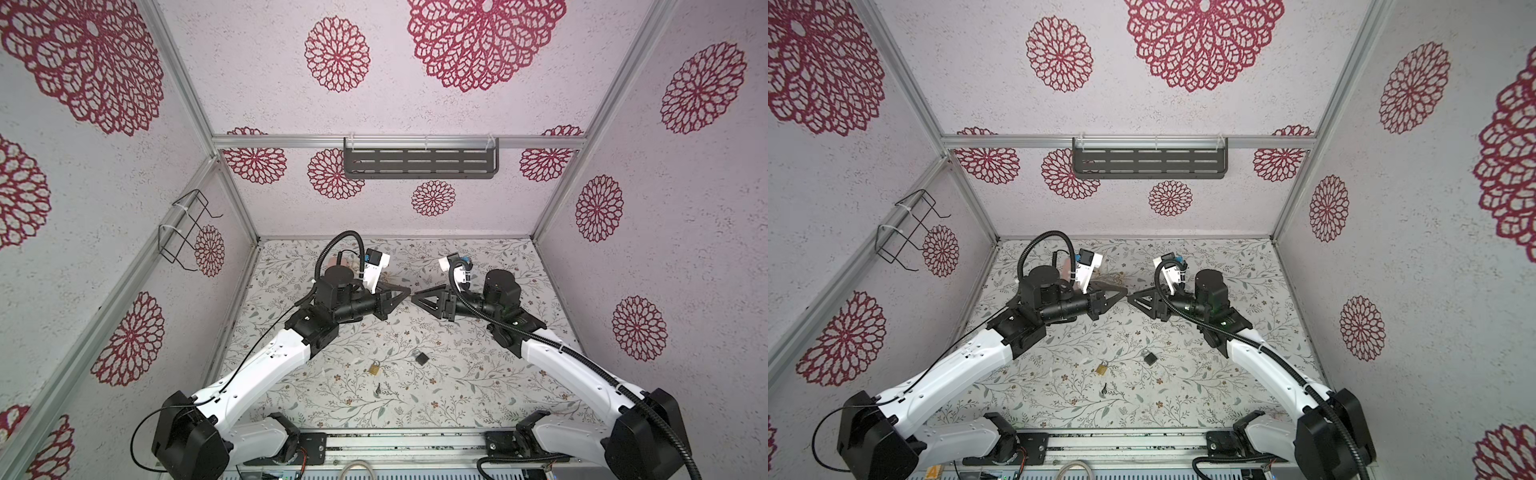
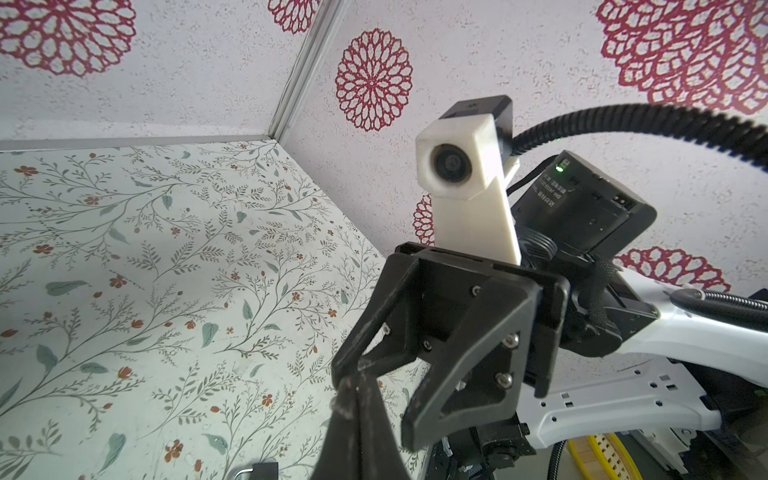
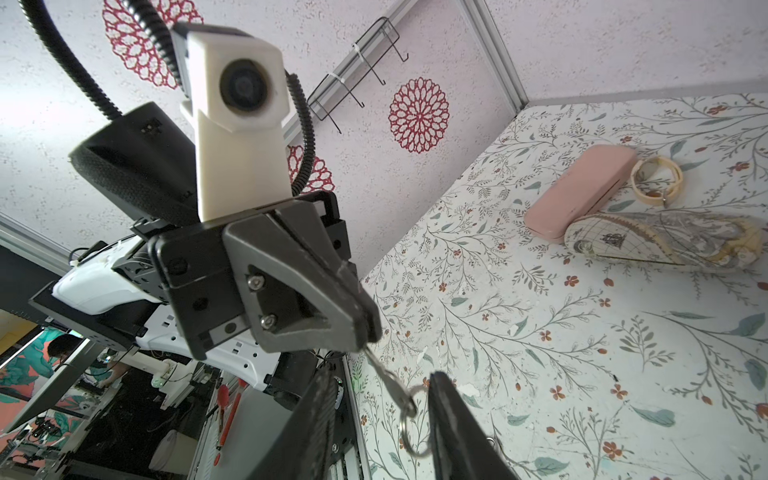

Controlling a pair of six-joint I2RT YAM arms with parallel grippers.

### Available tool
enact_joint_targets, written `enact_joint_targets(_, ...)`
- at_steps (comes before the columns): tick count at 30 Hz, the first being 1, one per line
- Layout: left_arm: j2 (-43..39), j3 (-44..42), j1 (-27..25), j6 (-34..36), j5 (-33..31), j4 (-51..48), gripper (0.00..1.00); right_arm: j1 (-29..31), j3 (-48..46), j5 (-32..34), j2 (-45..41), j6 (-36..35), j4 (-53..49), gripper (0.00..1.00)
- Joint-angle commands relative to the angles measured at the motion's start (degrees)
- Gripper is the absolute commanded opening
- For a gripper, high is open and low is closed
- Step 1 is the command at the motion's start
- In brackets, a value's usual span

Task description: Unlock with the key

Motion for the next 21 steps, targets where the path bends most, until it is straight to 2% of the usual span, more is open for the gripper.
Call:
enact_joint_targets(1, -0.23, 1.34, 0.15, 1.14, 0.72, 0.26, 0.00, -0.32, -0.03, -2.89, 0.02, 0.39, 3.83, 0.39)
enact_joint_targets(3, -0.14, 1.42, 0.23, 1.12, 0.63, 0.35, 0.00, -0.49, -0.35, -2.98, 0.12, 0.26, 4.11, 0.36)
enact_joint_targets(21, 1.69, 3.19, 0.41, 0.07, 3.00, 1.05, 0.00, -1.70, -1.82, -3.73, 0.22, 0.76, 6.71, 0.29)
